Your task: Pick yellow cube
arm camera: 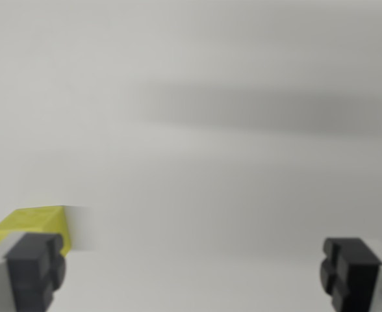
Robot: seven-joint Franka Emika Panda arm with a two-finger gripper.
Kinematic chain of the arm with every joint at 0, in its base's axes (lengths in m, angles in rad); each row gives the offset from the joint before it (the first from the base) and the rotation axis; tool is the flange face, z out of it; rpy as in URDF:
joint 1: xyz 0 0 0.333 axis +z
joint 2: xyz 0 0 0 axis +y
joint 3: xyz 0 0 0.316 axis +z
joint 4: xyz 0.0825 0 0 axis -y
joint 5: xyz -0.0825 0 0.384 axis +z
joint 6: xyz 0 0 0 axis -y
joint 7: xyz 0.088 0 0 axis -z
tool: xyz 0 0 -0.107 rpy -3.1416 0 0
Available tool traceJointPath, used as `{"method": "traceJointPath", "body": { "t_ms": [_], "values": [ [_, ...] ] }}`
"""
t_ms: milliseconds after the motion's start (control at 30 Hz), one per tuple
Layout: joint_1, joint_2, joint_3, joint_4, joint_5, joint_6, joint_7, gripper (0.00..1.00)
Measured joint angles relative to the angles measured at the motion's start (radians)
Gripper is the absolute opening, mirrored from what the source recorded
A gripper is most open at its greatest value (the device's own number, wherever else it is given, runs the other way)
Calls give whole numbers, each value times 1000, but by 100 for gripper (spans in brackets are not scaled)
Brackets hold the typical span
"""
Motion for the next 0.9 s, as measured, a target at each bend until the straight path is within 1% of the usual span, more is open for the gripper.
{"method": "traceJointPath", "body": {
  "t_ms": [467, 900],
  "values": [
    [64, 13, 0, -86, -2, 91, 42, 100],
    [128, 43, 0, -150, -4, 177, 85, 100]
  ]
}}
